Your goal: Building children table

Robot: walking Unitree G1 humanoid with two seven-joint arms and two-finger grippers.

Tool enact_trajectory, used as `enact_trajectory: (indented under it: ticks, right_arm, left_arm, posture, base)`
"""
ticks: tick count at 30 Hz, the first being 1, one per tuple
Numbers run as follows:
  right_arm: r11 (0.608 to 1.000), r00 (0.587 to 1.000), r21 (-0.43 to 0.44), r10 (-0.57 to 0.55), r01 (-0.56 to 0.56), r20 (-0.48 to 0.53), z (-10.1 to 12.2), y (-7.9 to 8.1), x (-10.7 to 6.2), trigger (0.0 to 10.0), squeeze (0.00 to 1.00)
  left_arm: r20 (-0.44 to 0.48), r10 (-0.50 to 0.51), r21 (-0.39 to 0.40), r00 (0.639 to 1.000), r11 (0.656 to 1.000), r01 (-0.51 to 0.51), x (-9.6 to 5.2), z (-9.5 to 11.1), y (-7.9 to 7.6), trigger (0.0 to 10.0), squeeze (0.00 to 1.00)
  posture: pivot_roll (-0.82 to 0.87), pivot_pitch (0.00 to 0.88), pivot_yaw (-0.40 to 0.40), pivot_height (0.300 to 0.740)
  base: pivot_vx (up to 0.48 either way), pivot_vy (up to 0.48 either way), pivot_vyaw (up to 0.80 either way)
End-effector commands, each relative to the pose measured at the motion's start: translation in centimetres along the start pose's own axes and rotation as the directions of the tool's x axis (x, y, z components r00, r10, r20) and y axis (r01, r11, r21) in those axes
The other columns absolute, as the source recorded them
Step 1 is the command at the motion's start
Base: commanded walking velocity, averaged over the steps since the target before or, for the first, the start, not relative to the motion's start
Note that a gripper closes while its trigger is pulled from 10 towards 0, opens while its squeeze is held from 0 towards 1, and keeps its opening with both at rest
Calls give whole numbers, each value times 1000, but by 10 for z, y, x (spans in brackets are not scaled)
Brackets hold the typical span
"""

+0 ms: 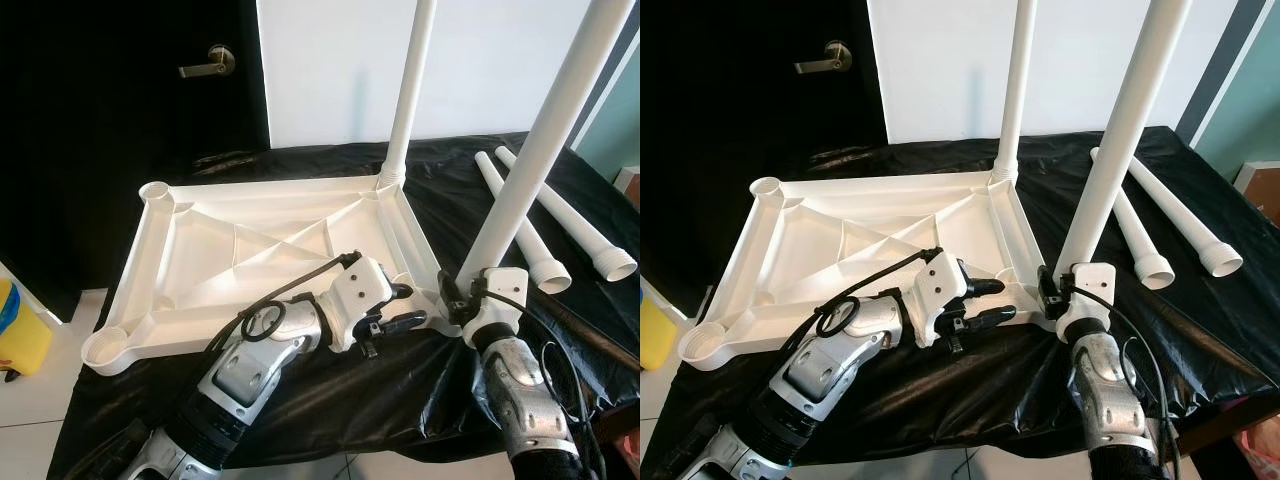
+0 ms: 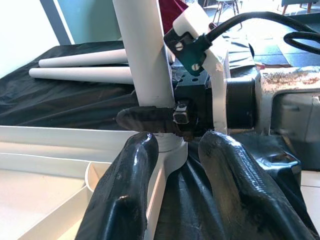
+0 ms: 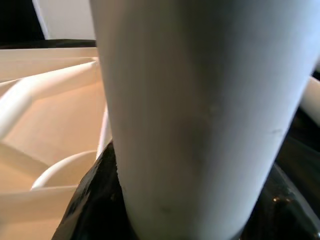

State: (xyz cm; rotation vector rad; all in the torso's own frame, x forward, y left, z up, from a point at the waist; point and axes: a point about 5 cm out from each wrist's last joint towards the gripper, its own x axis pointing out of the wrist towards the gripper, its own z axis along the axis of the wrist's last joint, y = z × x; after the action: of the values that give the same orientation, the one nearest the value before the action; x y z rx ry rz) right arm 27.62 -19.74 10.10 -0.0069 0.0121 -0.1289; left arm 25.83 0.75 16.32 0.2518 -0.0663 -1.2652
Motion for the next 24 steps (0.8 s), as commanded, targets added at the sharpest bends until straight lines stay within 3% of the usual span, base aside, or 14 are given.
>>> enact_trajectory:
  ticks: [1, 4, 6, 16, 20, 21, 24]
  right_arm:
    - [968, 962, -11, -251, 251, -111, -20, -12, -11, 10000, 0]
    - [946, 940, 1, -323, 325, -114, -20, -8, -14, 10000, 0]
    - [932, 927, 36, -354, 361, -126, -19, 2, -16, 10000, 0]
    - [931, 926, 30, -357, 363, -126, -18, 3, -14, 10000, 0]
    - [946, 949, 86, -305, 311, -80, -9, 8, -11, 10000, 0]
    - [953, 958, 93, -283, 287, -53, -5, 8, -9, 10000, 1000]
    - [954, 959, 93, -280, 283, -45, -4, 7, -8, 10000, 1000]
  left_arm:
    - [3, -33, -5, 999, 999, 33, 0, 1, -3, 10000, 0]
    - [4, -28, -5, 1000, 1000, 28, 0, 1, -2, 10000, 0]
    - [6, -24, -6, 1000, 1000, 24, 0, 1, -3, 10000, 0]
    - [7, -20, -3, 1000, 1000, 20, 1, 2, -2, 10000, 0]
    - [5, -19, 1, 1000, 1000, 19, 0, 2, -1, 10000, 0]
    - [5, -17, 3, 1000, 1000, 17, 0, 2, -1, 10000, 0]
    - [5, -16, 3, 1000, 1000, 16, 0, 2, -1, 10000, 0]
  posture:
    - [-46, 0, -9, 740]
    - [-46, 0, -9, 740]
    - [-43, 0, -11, 740]
    - [-38, 0, -12, 740]
    - [-37, 0, -13, 740]
    - [-36, 0, -14, 740]
    - [-36, 0, -14, 740]
  base:
    - [0, 0, 0]
    - [0, 0, 0]
    - [0, 0, 0]
    - [0, 0, 0]
    - [0, 0, 0]
    - [0, 0, 0]
    - [0, 0, 0]
